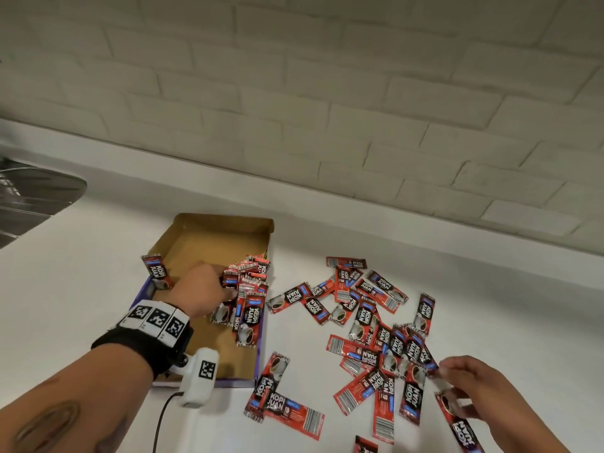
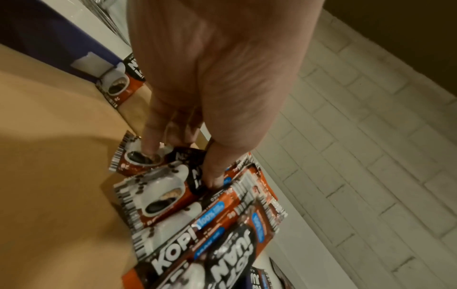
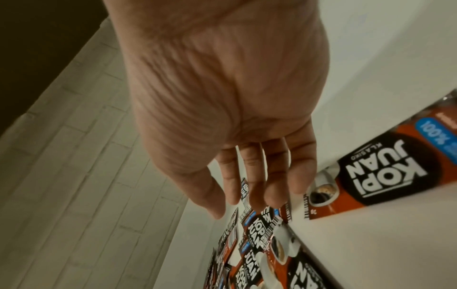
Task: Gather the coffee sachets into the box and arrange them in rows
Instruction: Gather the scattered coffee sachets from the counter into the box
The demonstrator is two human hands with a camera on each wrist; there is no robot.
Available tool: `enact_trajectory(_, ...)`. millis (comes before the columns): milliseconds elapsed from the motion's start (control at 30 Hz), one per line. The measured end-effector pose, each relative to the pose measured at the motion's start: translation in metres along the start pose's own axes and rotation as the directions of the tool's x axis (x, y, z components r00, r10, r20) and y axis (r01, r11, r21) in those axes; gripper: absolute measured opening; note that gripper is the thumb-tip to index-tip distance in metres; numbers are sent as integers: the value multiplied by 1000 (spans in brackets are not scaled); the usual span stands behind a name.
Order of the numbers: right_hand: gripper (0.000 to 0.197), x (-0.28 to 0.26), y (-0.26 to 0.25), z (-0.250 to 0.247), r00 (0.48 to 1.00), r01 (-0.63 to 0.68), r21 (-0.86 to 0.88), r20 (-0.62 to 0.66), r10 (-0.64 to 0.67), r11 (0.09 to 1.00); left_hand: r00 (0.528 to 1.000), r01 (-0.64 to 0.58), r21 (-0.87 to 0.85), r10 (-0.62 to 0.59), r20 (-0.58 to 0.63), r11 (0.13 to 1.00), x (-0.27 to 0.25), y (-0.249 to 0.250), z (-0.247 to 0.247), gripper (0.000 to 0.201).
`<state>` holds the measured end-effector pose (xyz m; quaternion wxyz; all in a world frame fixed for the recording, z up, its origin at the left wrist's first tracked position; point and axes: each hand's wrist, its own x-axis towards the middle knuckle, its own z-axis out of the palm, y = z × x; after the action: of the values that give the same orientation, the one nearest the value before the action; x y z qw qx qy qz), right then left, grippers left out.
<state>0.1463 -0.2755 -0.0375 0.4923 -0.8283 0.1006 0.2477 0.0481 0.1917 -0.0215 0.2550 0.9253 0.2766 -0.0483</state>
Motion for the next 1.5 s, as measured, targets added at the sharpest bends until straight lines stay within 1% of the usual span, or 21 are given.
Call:
enact_trajectory(67, 11, 1, 0, -1, 1000, -4, 3, 0, 4, 1000, 999, 15, 31, -17, 41, 999, -1, -3, -1, 22)
enact_trajectory(167, 10, 4, 3, -4, 1000, -13, -8, -10, 13, 1000, 995, 33, -27, -30, 98, 999, -4, -8, -7, 26)
enact_trajectory(267, 10, 6, 6, -8, 999, -25, -16, -21, 25, 1000, 994, 61, -6, -60, 95, 998, -7, -15, -6, 30)
enact_trajectory(400, 9, 10, 11, -8, 999, -28, -27, -31, 27, 999, 993, 110, 42, -111, 29, 993, -10, -26, 1, 18)
enact_trajectory(500, 8, 12, 11, -5, 999, -32, -26, -28, 32, 999, 992, 129, 103, -129, -7, 986, -12, -28, 2, 7)
enact_trajectory(600, 7, 12, 12, -5, 1000, -30, -23, -9, 30, 999, 990, 140, 164, -141, -7, 976, -16, -23, 1, 12)
enact_trajectory(633, 7, 12, 12, -6, 1000, -28, -26, -7, 27, 999, 990, 136, 197, -143, 20, 971, -18, -20, 1, 14)
enact_trajectory(733, 7, 12, 12, -8, 1000, -18, -22, -10, 18, 1000, 985, 73, 334, -121, 126, 940, -27, -7, 1, 21)
enact_trajectory(833, 7, 12, 13, -9, 1000, -15, -14, -20, 15, 1000, 986, 54, 398, -111, 122, 916, -37, 6, 0, 20)
enact_trajectory(1000, 8, 11, 17, -9, 1000, -18, -44, -25, 17, 999, 988, -7, 384, -54, 147, 923, -48, 28, -1, 27)
enact_trajectory(1100, 7, 9, 18, -9, 999, -12, -53, -30, 11, 999, 990, -25, 402, -33, 137, 915, -47, 35, -2, 24)
enact_trajectory(1167, 7, 7, 18, -10, 1000, -10, -55, -30, 9, 998, 988, 23, 356, -75, 132, 934, -43, 30, 0, 29)
enact_trajectory(1267, 7, 5, 19, -13, 999, -1, -49, -39, -1, 999, 981, 133, 273, -166, 105, 953, -38, 12, 2, 21)
enact_trajectory(1433, 5, 3, 22, -15, 999, -16, -68, -48, 13, 998, 985, 133, 310, -159, 60, 942, -34, -15, 4, 8)
enact_trajectory(1500, 6, 1, 21, -13, 999, -21, -82, -44, 17, 996, 987, 119, 311, -145, 63, 943, -33, -18, 5, 8)
